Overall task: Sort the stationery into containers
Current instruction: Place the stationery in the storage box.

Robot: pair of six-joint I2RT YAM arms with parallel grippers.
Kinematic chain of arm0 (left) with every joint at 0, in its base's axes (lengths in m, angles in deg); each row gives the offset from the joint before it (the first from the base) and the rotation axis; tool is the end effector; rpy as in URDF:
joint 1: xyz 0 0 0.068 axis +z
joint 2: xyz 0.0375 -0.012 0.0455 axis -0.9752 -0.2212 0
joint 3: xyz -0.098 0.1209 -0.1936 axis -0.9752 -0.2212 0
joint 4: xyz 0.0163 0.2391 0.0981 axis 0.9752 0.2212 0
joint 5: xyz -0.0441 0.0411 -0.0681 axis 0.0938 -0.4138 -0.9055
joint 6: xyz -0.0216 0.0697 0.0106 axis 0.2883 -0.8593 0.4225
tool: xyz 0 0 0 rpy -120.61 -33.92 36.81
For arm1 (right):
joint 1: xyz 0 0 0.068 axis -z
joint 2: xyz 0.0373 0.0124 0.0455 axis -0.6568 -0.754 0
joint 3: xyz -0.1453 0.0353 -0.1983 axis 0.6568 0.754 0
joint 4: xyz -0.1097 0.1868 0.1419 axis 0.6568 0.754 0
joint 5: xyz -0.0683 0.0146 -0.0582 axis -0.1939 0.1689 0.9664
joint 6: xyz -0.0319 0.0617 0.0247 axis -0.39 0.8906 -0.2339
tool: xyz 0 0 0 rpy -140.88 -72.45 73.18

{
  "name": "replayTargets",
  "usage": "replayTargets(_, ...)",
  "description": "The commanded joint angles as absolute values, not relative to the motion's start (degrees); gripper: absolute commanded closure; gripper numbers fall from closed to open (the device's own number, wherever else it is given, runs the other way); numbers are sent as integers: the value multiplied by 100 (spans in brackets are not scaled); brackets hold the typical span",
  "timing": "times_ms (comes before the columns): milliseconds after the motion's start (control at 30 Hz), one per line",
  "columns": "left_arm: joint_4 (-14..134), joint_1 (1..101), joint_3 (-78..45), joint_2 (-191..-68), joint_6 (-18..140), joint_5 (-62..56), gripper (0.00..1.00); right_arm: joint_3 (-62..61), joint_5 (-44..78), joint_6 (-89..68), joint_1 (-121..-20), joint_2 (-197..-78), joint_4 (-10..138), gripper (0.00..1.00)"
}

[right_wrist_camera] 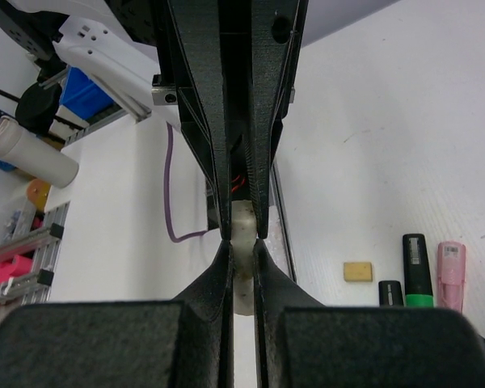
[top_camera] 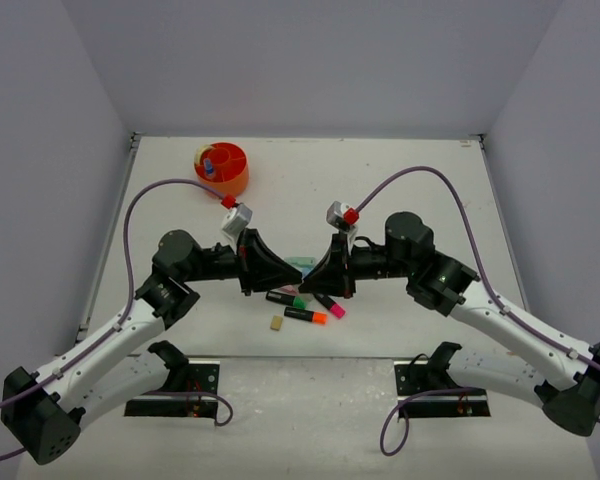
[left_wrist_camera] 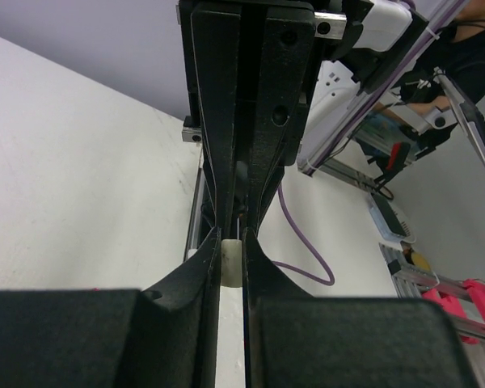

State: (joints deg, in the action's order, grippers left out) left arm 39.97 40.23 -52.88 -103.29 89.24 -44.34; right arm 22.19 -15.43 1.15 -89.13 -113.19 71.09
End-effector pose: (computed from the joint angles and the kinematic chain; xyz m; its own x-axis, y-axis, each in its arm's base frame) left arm 0.1522 -0.1734 0.3147 -0.5369 -0.1140 -0.8359 0.8420 -0.0092 -0.5395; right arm 0.1407 0.2159 0.3326 -0.4452 -0.1272 -0.8863 -0.8951 0.0893 0.4368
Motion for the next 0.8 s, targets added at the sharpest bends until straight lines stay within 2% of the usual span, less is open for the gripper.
replayTargets(0,3930,4005,-5054,-10344,8793,-4424,100,2259,-1556,250,-8754,-11166,6837,100)
replayTargets(67,4068,4010,-4960,-10335,8683,-4279,100,2259,-1550,262,-8729,-11202,6840,97)
replayTargets(100,4276,4005,-4898,-10339,8619,-4045,100,2269,-1494,265,-8726,-11199,6852,80)
replayTargets(133,4655,4006,-4783,-10365,8455,-3635,100,2300,-1357,277,-8720,-11180,6872,49)
replayTargets(167,5042,4010,-4605,-10423,8309,-3211,100,2342,-1224,294,-8720,-11143,6897,25)
replayTargets(200,5404,4013,-4428,-10466,8178,-2894,100,2381,-1089,304,-8718,-11100,6926,8)
replayTargets(233,5742,4012,-4226,-10507,8077,-2734,100,2417,-918,292,-8711,-11036,6983,7)
replayTargets(300,6790,4005,-3586,-10903,7809,-1214,100,2506,-289,235,-8703,-10847,7213,1)
replayTargets(333,7091,4006,-3354,-10964,7749,-995,100,2509,64,241,-8703,-10777,7275,1)
replayTargets(400,7843,4015,-2664,-11586,7741,1184,100,2471,1546,387,-8711,-10564,7951,1)
replayTargets(500,8192,4096,-1998,-12263,7799,2801,100,2610,3107,738,-8708,-10237,8339,1)
replayTargets(667,7851,4756,-177,-14260,7507,4207,100,2898,2897,974,-8711,-9696,8453,1)
replayTargets(767,7612,5132,775,-15420,7152,4401,100,3045,2789,1105,-8720,-9564,8646,1)
